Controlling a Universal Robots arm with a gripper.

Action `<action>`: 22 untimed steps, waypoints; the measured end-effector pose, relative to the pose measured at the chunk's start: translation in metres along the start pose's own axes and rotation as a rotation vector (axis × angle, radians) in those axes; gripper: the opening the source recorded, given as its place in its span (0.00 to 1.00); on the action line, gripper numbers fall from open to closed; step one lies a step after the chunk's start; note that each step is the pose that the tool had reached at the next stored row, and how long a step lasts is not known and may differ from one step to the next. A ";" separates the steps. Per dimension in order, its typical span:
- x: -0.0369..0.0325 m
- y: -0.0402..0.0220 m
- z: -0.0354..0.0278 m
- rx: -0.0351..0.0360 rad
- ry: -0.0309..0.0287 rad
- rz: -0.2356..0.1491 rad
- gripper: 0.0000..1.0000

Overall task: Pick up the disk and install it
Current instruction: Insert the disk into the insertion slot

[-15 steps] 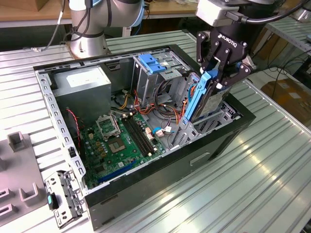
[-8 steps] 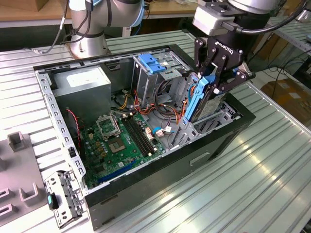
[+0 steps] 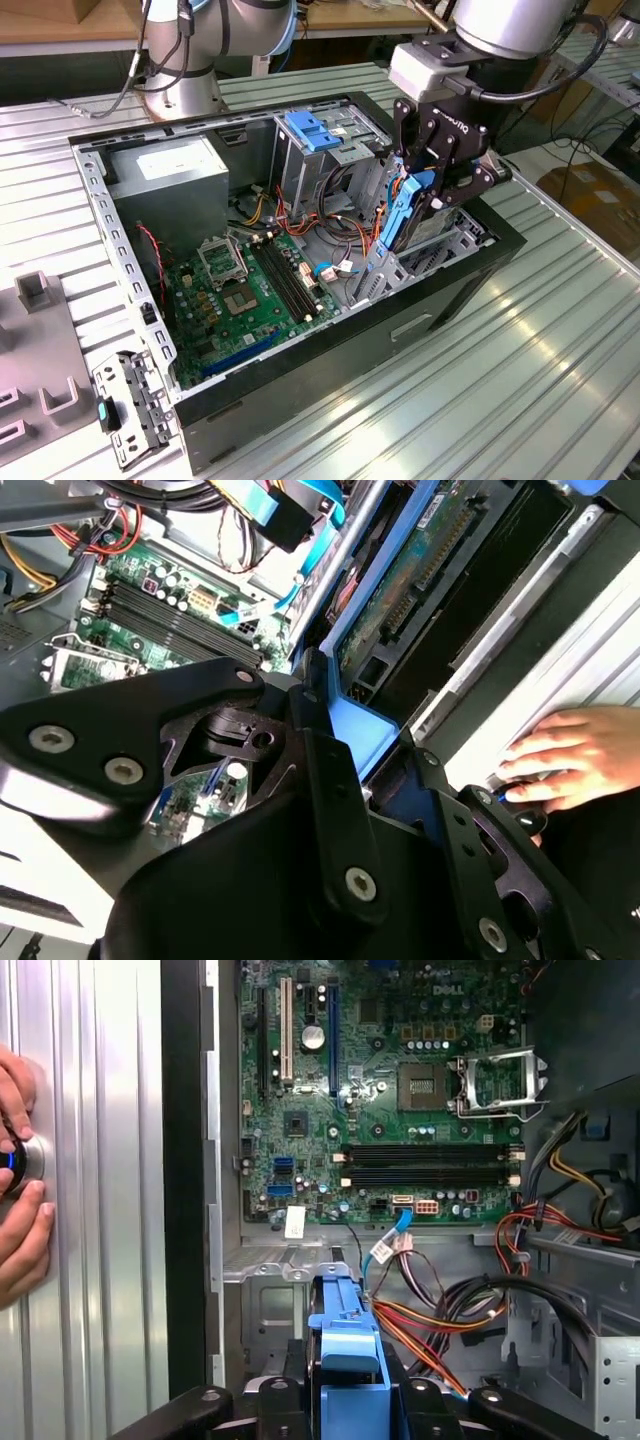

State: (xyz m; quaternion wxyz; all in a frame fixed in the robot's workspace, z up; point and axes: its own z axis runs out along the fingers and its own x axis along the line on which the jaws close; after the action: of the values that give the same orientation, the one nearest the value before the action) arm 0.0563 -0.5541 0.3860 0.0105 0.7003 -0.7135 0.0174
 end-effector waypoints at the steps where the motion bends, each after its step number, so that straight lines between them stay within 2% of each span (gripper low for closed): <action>1: 0.0000 0.0000 0.0018 0.0000 0.0001 0.000 0.37; 8: 0.0000 0.0002 0.0164 0.0000 0.0001 0.000 0.37; 10: 0.0001 0.0002 0.0232 0.0000 0.0000 0.000 0.37; 11: 0.0000 0.0003 0.0247 0.0000 0.0000 0.000 0.37; 20: 0.0000 0.0002 0.0259 0.0000 0.0003 0.000 0.37; 21: 0.0000 0.0002 0.0259 0.0000 0.0002 0.000 0.38; 22: -0.0001 0.0002 0.0259 0.0000 0.0003 0.000 0.45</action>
State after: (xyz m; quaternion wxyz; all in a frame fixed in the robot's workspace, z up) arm 0.0563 -0.5551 0.3601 0.0106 0.7003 -0.7136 0.0175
